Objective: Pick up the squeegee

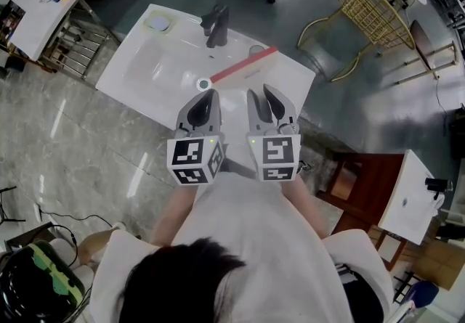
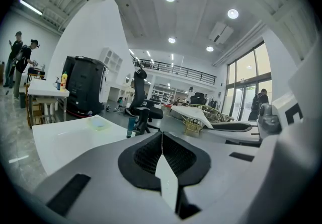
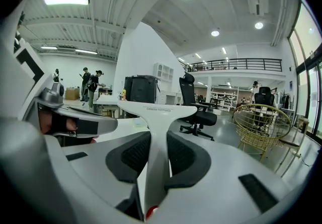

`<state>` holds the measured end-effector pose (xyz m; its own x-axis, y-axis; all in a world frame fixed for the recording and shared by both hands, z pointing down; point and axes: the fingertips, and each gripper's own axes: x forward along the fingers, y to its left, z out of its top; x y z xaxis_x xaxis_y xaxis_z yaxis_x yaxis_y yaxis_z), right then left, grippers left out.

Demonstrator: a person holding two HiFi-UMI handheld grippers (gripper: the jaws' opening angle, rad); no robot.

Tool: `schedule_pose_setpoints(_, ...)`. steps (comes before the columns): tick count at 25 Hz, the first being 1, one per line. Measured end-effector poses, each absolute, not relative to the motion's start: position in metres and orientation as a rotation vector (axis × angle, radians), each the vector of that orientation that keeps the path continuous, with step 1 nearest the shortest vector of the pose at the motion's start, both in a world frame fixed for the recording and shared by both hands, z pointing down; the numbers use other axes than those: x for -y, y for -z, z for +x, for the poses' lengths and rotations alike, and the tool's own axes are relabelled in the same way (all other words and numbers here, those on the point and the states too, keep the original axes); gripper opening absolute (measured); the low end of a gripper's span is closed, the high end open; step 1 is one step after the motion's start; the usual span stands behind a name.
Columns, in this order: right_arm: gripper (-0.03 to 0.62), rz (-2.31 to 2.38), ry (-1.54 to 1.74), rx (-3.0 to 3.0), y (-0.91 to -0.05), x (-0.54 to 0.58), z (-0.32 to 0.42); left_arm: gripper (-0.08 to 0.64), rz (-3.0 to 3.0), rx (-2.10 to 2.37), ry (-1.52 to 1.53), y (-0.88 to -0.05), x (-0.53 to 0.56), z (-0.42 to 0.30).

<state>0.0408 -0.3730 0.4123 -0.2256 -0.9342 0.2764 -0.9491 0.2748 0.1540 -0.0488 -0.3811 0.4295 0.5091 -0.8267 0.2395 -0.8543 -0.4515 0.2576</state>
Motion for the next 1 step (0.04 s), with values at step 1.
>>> schedule_pose_setpoints(1, 0.103, 1.717, -0.068, 2.238, -0.4128, 0.3730, 0.0398, 0.028, 2.412, 1.401, -0.112, -0.4298, 0.3814, -0.0495)
